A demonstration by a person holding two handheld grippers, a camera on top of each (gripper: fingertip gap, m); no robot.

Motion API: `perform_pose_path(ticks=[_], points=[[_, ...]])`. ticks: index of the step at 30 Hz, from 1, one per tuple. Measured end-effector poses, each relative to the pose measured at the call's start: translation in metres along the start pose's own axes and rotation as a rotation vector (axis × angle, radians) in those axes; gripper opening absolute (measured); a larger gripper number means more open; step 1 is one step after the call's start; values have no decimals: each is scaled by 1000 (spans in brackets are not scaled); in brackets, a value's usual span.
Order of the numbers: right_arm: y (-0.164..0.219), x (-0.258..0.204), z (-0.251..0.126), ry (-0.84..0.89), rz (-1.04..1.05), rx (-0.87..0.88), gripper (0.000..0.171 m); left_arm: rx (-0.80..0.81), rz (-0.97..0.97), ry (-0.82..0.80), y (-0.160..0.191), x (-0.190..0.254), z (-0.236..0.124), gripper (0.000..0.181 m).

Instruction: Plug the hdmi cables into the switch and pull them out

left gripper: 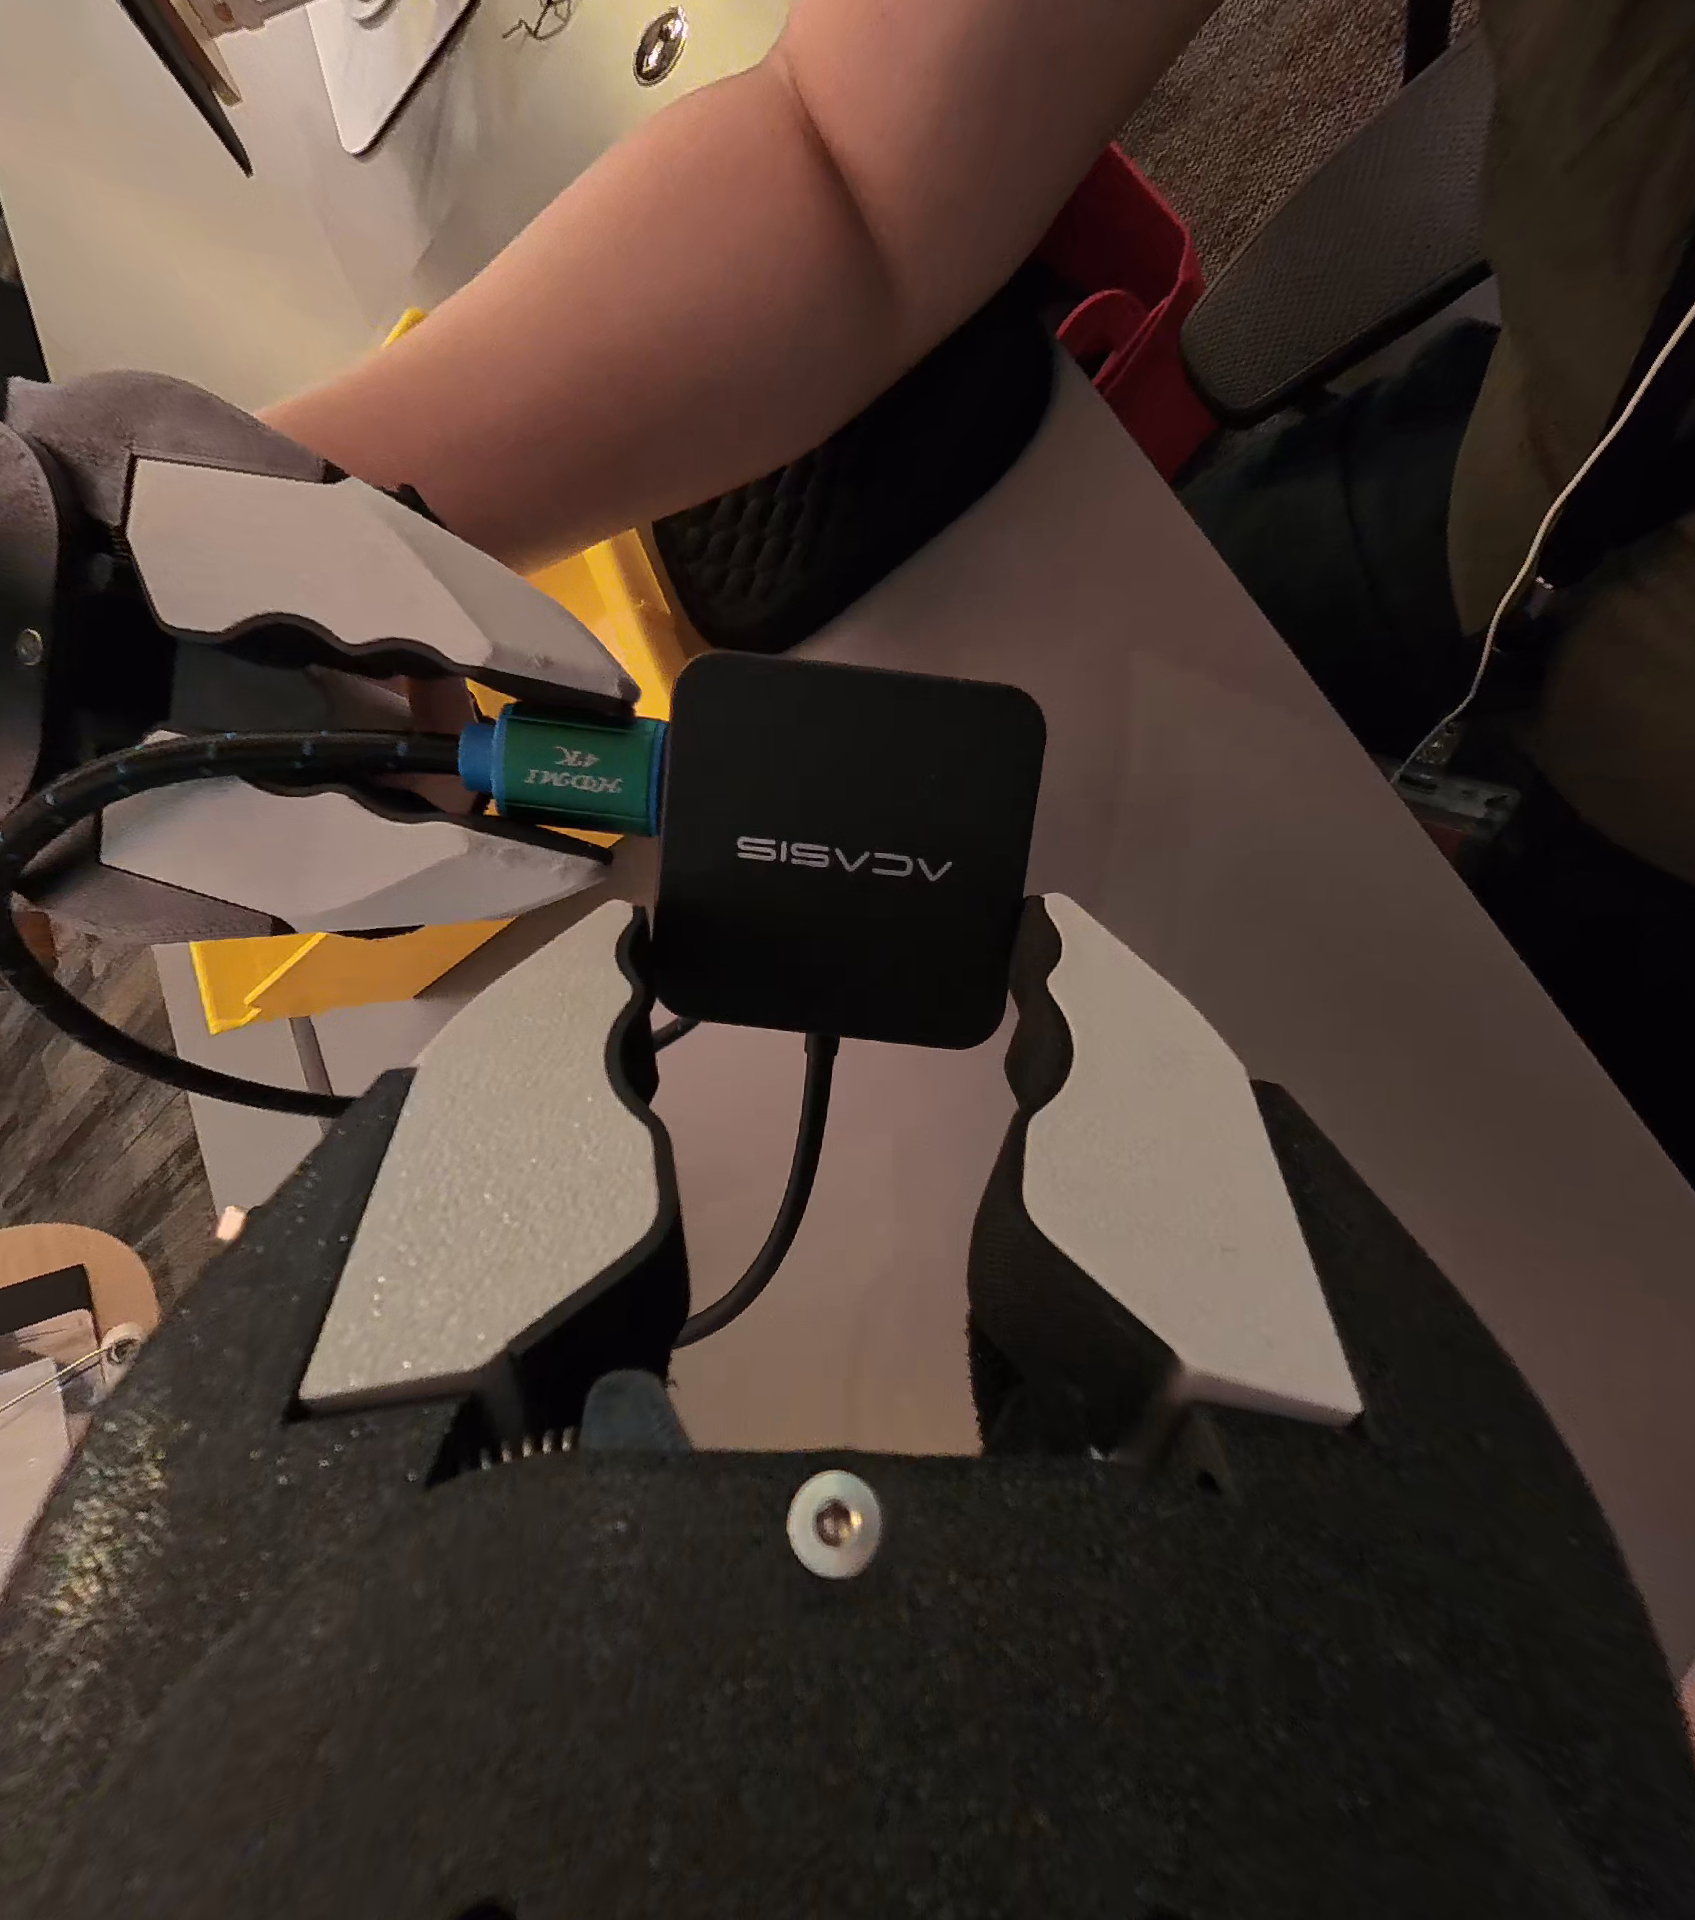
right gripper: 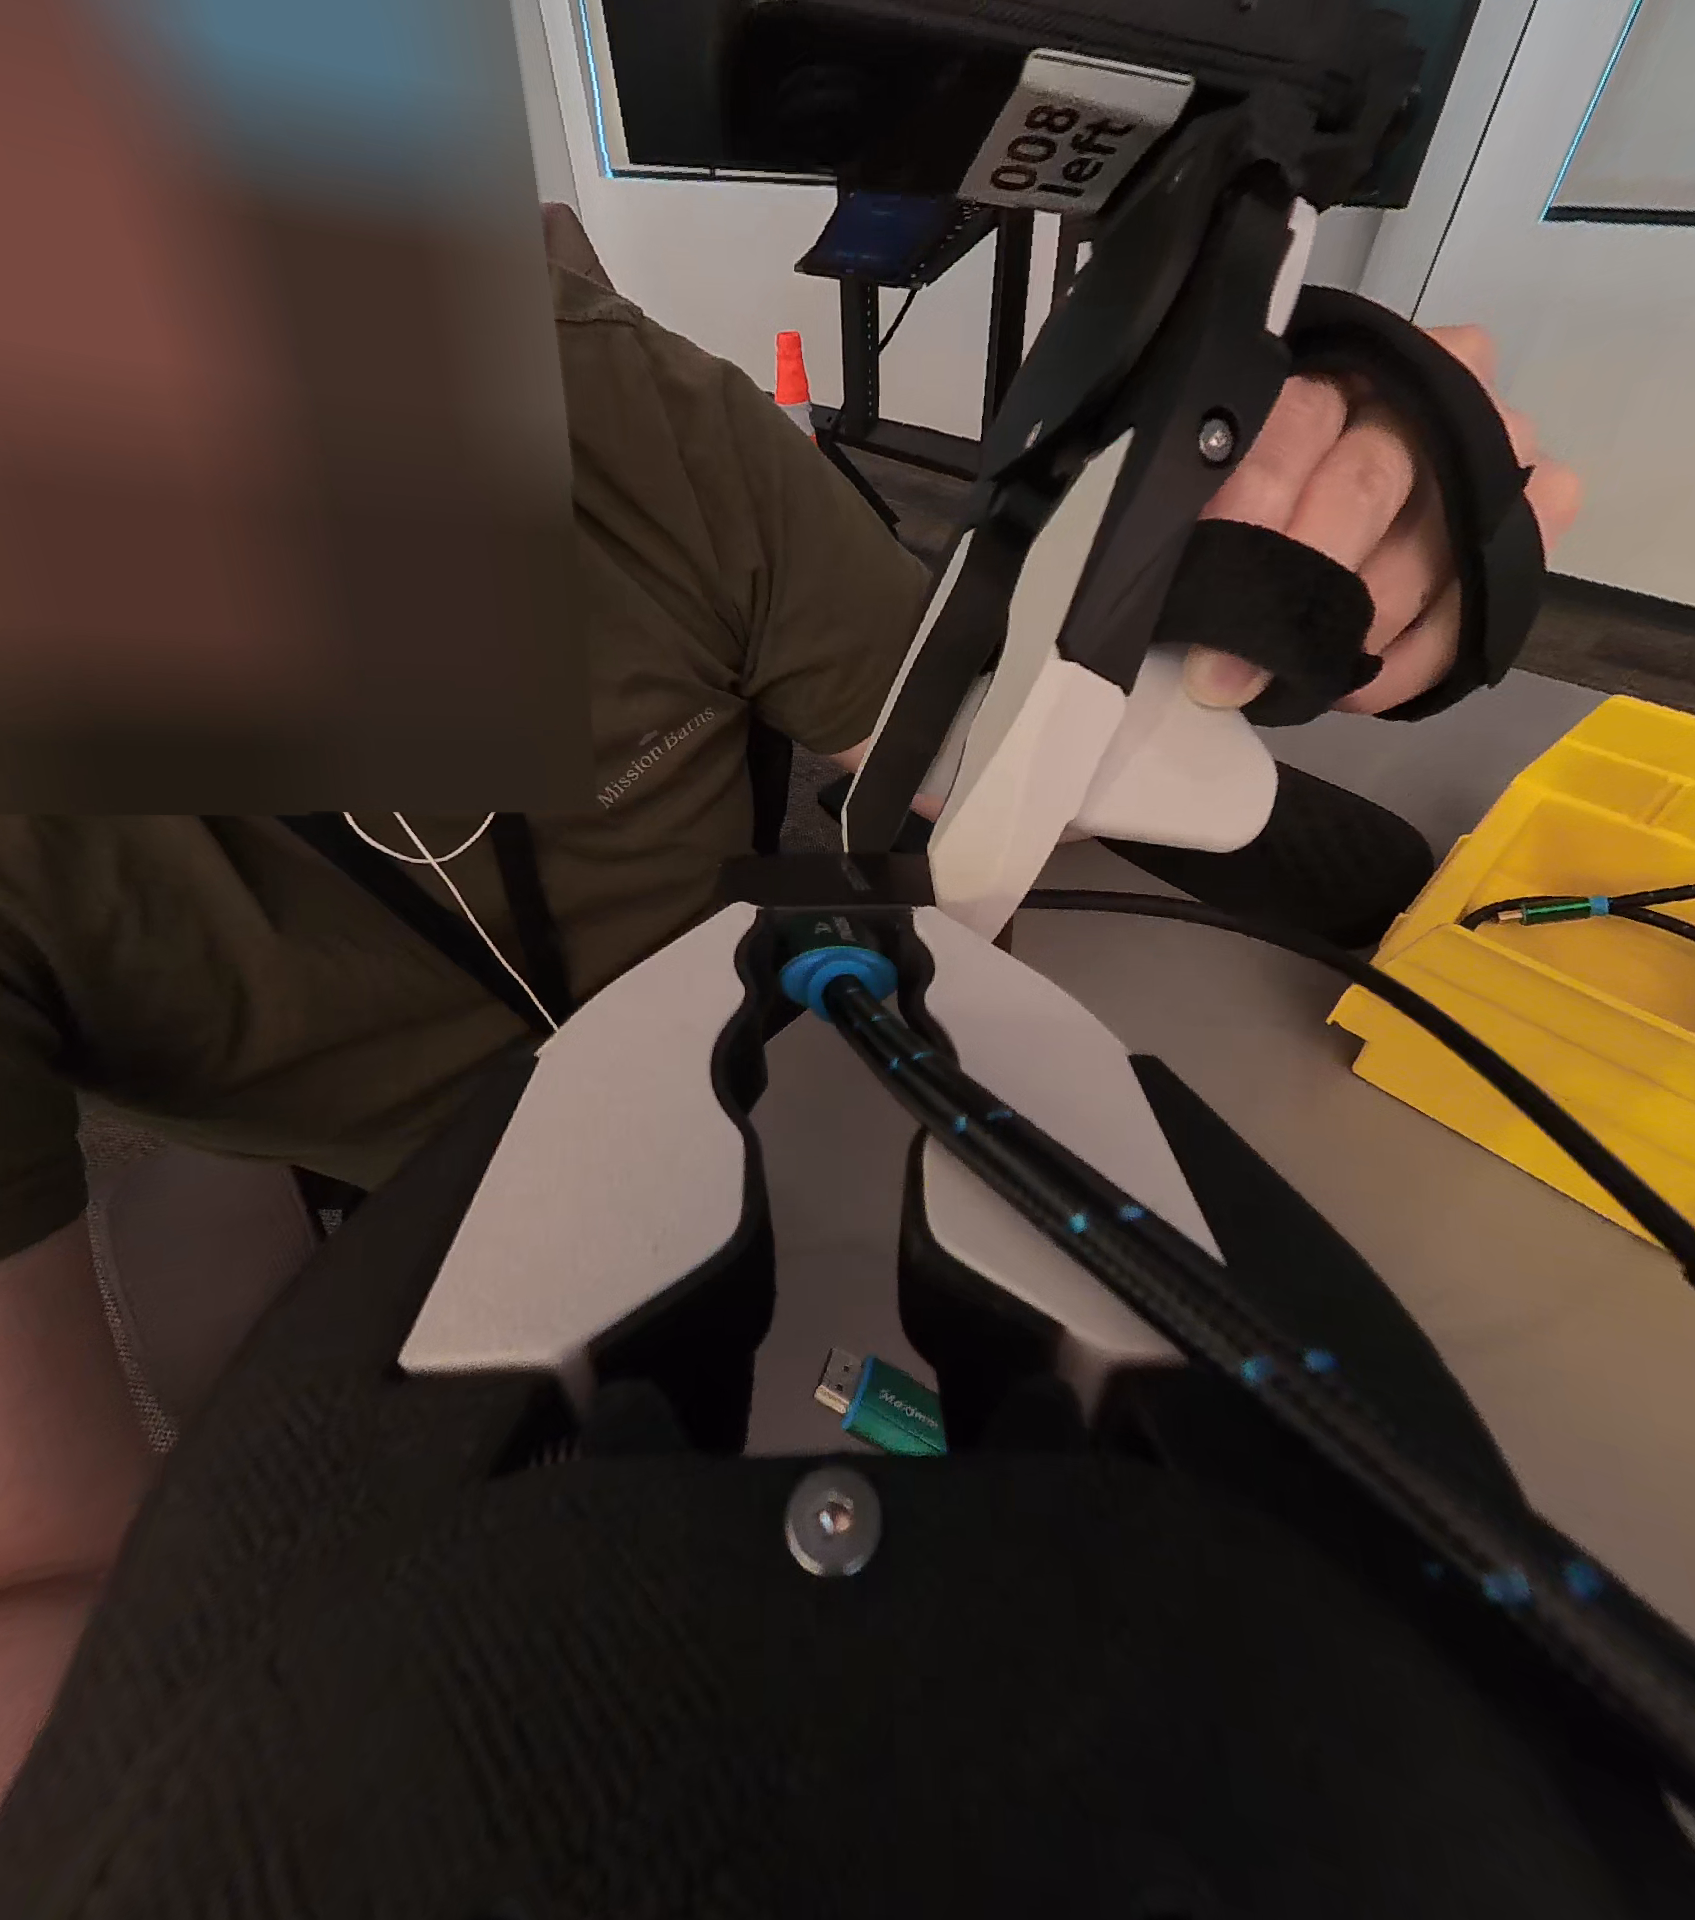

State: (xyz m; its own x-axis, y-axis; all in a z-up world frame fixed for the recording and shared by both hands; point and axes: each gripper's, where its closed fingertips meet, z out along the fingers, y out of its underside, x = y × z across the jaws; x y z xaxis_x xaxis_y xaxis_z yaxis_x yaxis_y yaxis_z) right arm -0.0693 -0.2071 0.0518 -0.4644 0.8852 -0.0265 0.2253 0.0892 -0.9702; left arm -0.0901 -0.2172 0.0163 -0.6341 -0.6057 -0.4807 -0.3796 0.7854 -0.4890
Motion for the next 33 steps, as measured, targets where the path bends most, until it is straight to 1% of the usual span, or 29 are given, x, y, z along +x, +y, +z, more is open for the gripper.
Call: perform_pose_path(ticks=[7, 14, 22, 25, 30, 33], points=[[-13, 2, -7, 6, -19, 74, 23, 26, -23, -46, -6, -10, -9, 66], [-13, 6, -7, 66, -65, 44, 23, 27, -69, -16, -3, -10, -12, 66], [0, 4, -1, 9, -12, 13, 23, -17, -68, 30, 2, -4, -5, 66], [0, 6, -1, 27, -16, 5, 23, -30, -63, 21, 4, -4, -5, 66], [2, 10, -4, 80, -32, -29, 23, -119, -27, -36, 11, -7, 2, 66], [8, 4, 0, 39, -9, -61, 23, -103, -35, 11, 8, -1, 4, 66]])
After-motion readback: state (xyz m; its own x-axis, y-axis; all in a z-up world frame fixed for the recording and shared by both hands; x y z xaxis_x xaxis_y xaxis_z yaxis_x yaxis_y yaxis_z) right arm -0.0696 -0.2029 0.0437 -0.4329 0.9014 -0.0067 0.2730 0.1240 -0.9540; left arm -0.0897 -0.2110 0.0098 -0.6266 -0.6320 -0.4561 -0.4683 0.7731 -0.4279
